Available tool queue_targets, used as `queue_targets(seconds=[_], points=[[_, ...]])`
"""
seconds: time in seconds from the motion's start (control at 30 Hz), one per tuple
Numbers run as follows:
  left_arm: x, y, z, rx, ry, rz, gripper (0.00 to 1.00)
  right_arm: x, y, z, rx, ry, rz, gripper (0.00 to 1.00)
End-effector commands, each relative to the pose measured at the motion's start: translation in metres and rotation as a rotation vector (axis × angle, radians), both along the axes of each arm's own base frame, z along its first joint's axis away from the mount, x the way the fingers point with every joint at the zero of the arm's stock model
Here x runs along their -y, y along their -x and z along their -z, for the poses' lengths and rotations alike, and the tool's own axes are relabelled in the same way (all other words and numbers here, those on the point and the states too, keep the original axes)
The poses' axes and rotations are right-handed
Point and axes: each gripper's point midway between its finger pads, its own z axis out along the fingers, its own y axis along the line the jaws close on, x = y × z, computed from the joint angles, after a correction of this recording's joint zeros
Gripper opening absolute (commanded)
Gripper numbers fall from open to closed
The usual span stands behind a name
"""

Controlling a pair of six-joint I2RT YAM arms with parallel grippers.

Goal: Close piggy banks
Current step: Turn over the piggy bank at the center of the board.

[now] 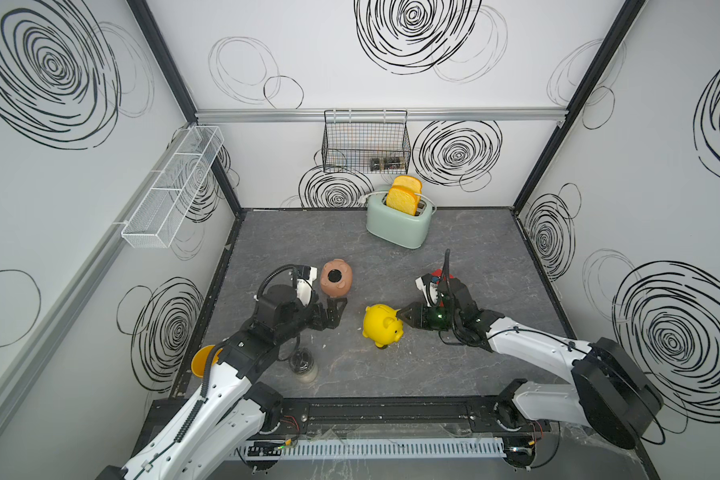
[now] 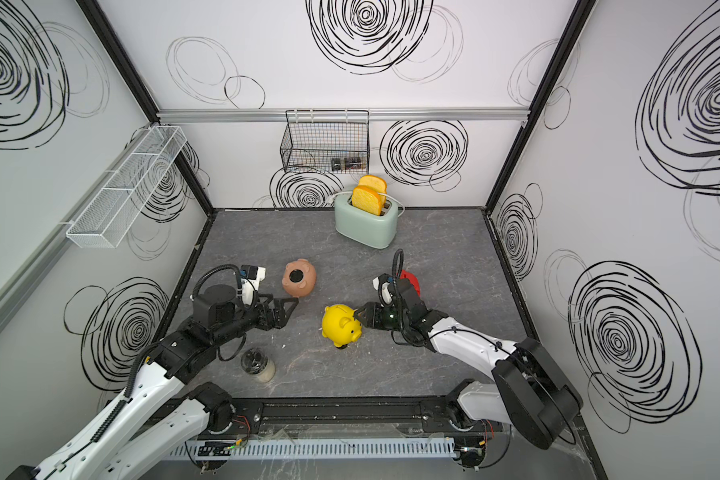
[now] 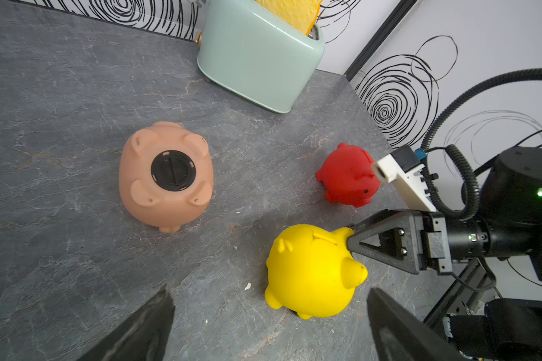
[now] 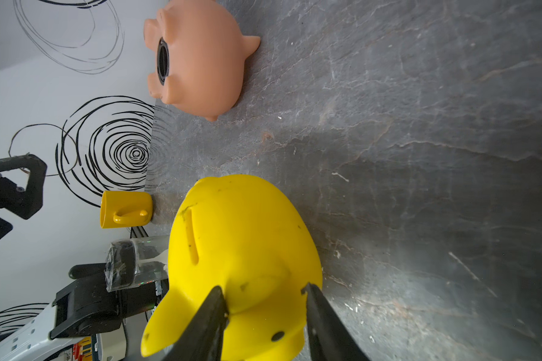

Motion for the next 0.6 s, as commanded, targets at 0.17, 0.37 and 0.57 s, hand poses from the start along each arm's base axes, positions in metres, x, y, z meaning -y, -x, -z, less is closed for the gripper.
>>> queue_targets(seconds=[0.17, 0.37, 0.57], points=[[0.0, -0.001, -0.005, 0.033, -0.003, -0.001, 0.99, 0.017, -0.004, 0.027, -0.072, 0.079, 0.039, 0.44], [-0.001, -0.001, -0.005, 0.036, -0.004, -0.006, 0.99, 0.016, -0.008, 0.026, -0.065, 0.085, 0.035, 0.44], [-0.001, -0.001, -0.005, 0.036, -0.005, -0.004, 0.99, 0.017, -0.012, 0.024, -0.054, 0.096, 0.04, 0.44]])
